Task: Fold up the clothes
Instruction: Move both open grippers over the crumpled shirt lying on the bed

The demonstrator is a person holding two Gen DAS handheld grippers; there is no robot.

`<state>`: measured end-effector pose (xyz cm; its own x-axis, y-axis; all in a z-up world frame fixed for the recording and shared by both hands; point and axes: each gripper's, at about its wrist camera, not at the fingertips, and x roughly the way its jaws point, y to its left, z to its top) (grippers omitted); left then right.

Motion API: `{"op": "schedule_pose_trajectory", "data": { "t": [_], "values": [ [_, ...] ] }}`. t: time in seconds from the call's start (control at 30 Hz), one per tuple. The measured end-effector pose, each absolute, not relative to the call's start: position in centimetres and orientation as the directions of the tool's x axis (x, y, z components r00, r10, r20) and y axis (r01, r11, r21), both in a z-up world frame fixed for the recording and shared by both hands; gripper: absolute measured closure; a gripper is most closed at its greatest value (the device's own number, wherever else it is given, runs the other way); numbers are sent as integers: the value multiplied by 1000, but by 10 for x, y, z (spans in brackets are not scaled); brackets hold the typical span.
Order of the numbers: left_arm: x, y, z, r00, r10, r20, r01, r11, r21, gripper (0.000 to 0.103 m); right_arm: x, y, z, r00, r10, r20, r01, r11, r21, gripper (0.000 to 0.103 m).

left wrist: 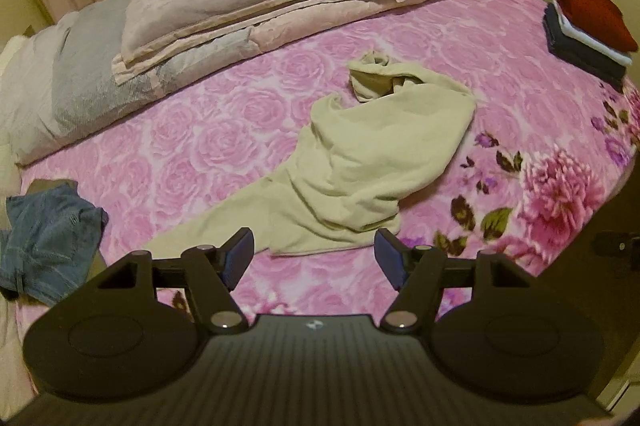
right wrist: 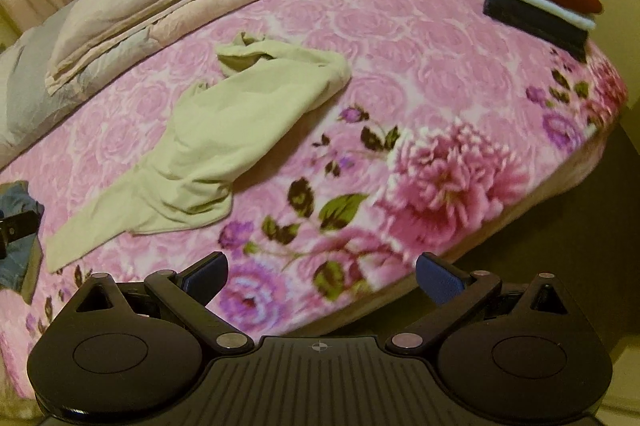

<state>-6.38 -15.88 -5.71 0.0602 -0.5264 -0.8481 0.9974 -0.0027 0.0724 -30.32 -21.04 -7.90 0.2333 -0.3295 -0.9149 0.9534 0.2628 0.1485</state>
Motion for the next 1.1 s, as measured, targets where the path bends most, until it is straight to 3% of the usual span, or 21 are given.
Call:
{"op": "schedule_pose_trajectory", "data": {
  "t": [0.27, 0.63, 0.87, 1.1],
  "values": [
    [-89, -156, -92, 76, -461, -884, 991, 134, 15, 40, -334, -261, -110, 214, -263, -941, 924, 366, 108, 0],
    [-46, -147, -126, 100, -365, -926, 958, 286, -9, 40, -302, -299, -156, 190, -176, -966, 883, 460, 90, 0],
    [-18, -202, -157, 21, -346, -938, 958, 275, -79, 40, -277, -325, -168, 180, -185, -966, 891, 446, 81, 0],
    [11, -286, -196, -49, -366, -929, 964, 225, -140, 40, -255, -365, -189, 77, -229, -970, 905, 425, -28, 0]
  ]
}}
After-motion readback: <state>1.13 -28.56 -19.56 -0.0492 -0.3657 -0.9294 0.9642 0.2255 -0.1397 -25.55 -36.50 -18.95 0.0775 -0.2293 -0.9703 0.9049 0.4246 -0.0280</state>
